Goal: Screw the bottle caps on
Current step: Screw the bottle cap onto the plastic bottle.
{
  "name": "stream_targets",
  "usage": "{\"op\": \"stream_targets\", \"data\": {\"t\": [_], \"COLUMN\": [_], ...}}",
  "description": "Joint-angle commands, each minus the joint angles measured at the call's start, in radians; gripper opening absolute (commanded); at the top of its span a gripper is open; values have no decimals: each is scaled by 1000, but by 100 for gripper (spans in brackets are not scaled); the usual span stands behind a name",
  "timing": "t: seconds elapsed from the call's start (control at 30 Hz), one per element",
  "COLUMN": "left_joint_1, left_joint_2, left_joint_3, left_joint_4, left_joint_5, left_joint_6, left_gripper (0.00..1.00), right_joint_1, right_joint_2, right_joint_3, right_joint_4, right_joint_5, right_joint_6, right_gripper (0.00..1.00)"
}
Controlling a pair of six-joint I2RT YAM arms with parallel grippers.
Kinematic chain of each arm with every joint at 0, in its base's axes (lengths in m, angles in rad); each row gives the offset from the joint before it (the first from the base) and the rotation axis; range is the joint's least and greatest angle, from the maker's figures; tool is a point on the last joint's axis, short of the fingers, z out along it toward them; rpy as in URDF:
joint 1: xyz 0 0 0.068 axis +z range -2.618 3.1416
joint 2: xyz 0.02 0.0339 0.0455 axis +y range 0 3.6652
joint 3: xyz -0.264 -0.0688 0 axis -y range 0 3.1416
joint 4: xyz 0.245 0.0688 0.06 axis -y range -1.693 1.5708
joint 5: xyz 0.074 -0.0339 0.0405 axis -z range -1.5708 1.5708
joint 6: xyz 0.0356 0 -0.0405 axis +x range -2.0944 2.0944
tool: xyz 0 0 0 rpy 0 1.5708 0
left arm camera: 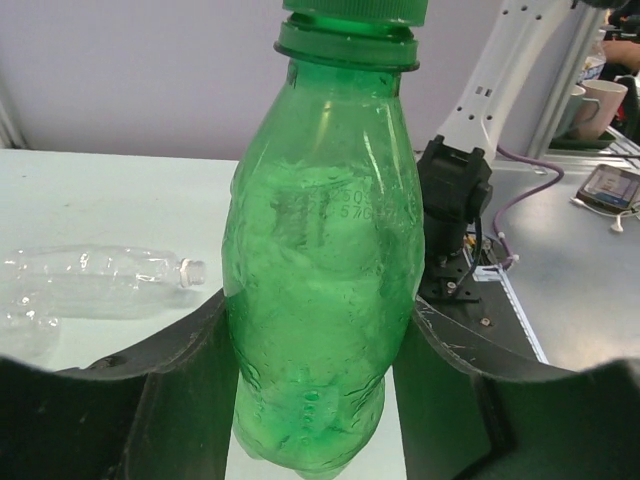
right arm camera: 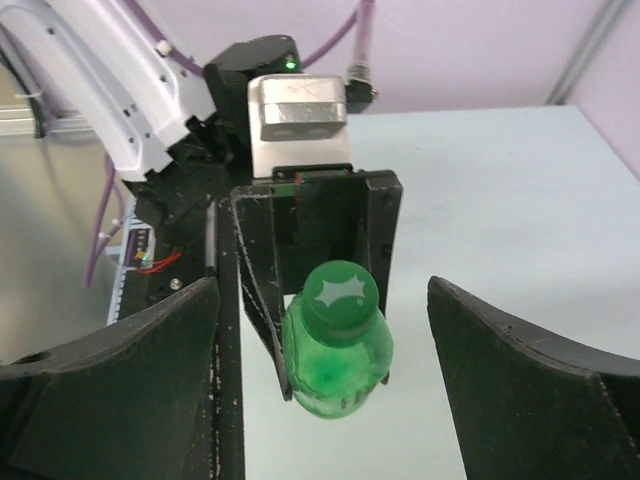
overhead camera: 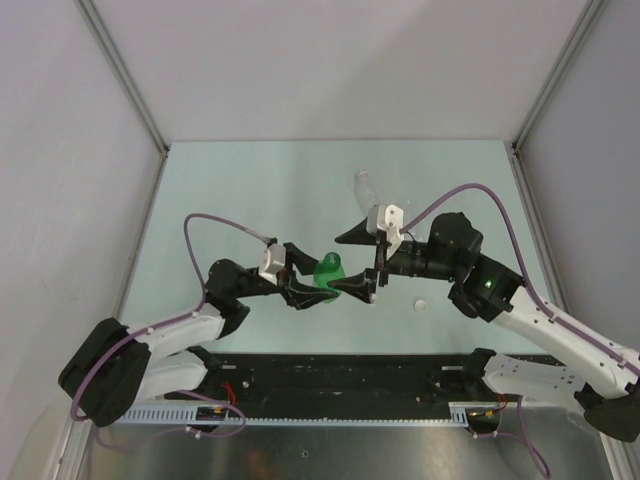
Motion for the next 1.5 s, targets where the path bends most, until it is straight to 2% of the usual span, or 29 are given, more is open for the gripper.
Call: {"op": "stream_targets", "data": {"t": [0.0,0.27,0.37,0.53,0.73,0.9,1.07,1.2,1.3,1.47], "left_joint_1": [4,2,3,4,2,4,4,4,4,2], "left_joint_2": [-1,-15,-16,-20,-23,-23,-40,-66,-79,-86], "left_joint_3": [44,43,43,44,43,43,42,39,43,79], "left_joint_4": [25,25,25,25,25,25,25,25,24,-9], "left_joint_5": [62,50,47,46,42,31,1,-67,-161,-277], "left_joint_6": [26,28,28,28,28,26,32,40,39,95], "left_gripper": [0,0,0,0,0,0,0,0,0,0], "right_joint_1": [-4,-6,-6,-7,-6,-6,-1,12,46,92], "right_joint_2": [15,22,28,37,43,46,48,52,66,122], "right_joint_3": [31,31,32,32,32,32,31,31,32,32], "right_joint_4": [90,88,86,79,75,74,47,26,13,30], "right_joint_5": [-116,-126,-122,-106,-103,-108,-71,2,133,416], "right_joint_6": [3,11,15,16,15,23,20,22,23,94], "right_gripper": [87,74,63,64,60,42,29,17,4,0]}}
